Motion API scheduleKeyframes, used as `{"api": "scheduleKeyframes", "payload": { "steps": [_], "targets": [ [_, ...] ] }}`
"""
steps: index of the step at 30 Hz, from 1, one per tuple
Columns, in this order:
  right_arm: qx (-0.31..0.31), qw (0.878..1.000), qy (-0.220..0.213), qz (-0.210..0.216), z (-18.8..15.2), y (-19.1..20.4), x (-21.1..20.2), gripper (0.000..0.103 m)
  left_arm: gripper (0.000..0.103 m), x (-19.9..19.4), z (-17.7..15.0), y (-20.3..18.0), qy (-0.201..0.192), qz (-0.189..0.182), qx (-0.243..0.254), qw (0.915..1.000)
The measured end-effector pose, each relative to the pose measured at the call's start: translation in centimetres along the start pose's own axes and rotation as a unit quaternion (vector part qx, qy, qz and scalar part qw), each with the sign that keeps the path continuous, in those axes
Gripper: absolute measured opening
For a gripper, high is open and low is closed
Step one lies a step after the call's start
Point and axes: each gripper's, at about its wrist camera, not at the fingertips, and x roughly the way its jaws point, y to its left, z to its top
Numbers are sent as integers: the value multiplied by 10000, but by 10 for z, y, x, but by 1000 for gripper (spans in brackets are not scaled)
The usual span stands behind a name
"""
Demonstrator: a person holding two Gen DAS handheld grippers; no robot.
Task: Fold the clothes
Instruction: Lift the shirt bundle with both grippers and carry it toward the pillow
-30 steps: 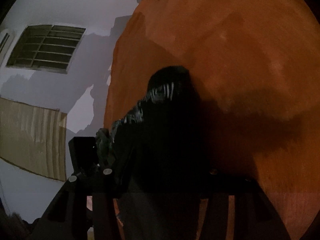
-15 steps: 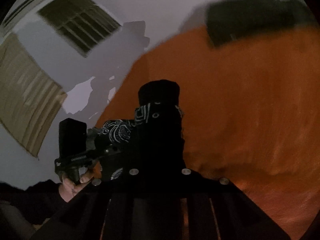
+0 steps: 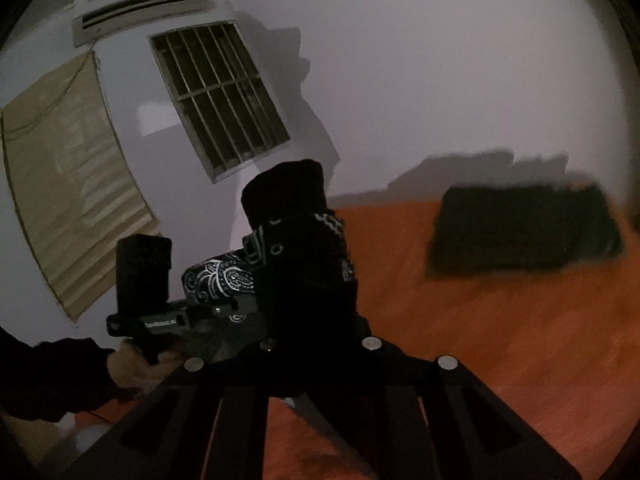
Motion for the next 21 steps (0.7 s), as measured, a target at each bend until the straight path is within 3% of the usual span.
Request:
{"api": "scheduleKeyframes", "payload": {
  "steps": [4, 11, 16, 21],
  "targets": [
    [63, 9997, -81, -222, 41, -4, -36, 9, 20, 9, 40, -39, -10, 21, -12, 10000],
    [187, 9978, -213, -596, 107, -14, -99, 9, 20, 72, 66, -96, 257, 43, -240, 9994],
    [373, 9957, -114, -834, 105, -72, -114, 9, 18, 144, 58, -106, 503, -44, -654, 9966],
    [586, 9946, 37, -859, 107, -164, -99, 7, 12, 243, 42, -88, 629, -228, -896, 9937]
  ]
}}
